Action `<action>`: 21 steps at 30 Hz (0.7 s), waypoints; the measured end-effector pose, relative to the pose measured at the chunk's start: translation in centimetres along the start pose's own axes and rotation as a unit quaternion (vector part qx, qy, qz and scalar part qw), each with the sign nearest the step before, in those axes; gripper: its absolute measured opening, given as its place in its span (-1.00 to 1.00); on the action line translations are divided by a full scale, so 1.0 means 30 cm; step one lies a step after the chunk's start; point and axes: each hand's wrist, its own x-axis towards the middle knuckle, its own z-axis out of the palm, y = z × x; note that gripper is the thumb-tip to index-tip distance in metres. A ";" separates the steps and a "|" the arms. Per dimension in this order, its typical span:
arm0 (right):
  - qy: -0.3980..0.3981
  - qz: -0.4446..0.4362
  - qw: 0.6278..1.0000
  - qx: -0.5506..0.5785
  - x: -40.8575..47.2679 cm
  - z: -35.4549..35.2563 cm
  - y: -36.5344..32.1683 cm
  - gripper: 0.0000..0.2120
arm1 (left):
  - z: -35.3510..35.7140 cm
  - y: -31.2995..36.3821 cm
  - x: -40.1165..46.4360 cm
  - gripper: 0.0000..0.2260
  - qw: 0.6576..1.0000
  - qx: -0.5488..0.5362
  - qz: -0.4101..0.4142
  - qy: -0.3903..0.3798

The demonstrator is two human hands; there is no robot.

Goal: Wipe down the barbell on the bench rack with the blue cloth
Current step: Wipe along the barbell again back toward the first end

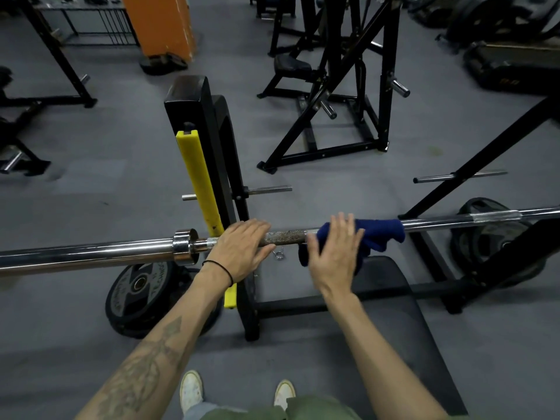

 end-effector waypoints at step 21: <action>0.001 -0.084 0.994 -0.072 0.022 -0.073 0.218 -0.36 | 0.001 -0.005 -0.008 -0.49 1.000 -0.011 0.002 0.005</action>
